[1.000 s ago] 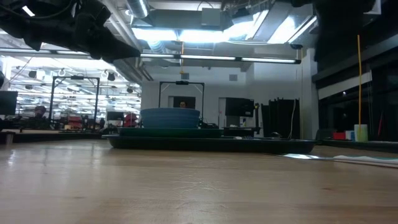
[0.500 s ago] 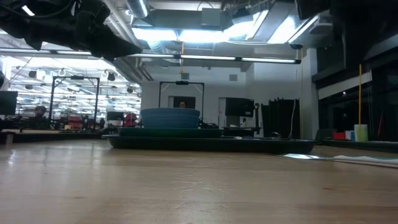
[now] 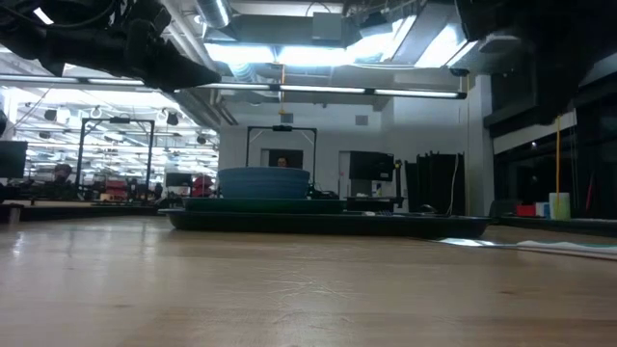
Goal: Set up tray
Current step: Put the white patterned table knife on the black table napkin to the right of the blue fork
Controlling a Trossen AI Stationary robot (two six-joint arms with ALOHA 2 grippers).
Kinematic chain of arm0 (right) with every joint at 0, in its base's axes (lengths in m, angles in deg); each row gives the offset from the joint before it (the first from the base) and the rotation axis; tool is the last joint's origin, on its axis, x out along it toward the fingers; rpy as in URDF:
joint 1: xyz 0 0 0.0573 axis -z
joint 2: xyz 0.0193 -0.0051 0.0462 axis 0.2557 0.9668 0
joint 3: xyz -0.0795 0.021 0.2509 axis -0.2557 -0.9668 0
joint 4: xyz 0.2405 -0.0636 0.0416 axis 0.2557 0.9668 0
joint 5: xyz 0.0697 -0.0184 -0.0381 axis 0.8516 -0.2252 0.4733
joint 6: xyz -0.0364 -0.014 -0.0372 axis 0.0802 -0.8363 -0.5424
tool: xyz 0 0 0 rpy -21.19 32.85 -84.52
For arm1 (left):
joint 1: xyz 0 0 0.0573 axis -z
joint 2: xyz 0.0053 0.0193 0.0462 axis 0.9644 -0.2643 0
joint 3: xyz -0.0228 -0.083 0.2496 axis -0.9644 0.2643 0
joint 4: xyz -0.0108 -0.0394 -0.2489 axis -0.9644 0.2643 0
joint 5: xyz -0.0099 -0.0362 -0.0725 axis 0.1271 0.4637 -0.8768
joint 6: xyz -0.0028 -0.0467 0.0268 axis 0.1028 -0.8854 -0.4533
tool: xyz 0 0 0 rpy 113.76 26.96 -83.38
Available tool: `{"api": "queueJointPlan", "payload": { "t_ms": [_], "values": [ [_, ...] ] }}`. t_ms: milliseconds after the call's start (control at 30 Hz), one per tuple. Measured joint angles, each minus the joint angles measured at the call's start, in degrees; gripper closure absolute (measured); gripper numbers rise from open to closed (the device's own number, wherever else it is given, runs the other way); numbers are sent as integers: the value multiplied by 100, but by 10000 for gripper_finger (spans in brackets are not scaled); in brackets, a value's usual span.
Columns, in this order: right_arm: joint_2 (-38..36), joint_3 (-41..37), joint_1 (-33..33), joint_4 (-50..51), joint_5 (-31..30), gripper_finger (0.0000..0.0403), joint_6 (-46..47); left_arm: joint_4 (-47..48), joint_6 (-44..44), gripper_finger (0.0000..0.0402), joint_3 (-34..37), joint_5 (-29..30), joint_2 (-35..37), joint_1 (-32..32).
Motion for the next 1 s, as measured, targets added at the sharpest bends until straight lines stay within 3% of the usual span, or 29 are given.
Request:
{"api": "queueJointPlan", "payload": {
  "t_ms": [267,633,1000],
  "values": [
    [0,-686,-26,-687,192,204,245,3,0,393,0,32,0,0],
    [0,-1733,6,-1779,-331,202,227,0,208,391,0,45,0,0],
    [169,-2044,17,-2408,-365,202,142,-2,299,391,0,45,0,0]
  ]
}}
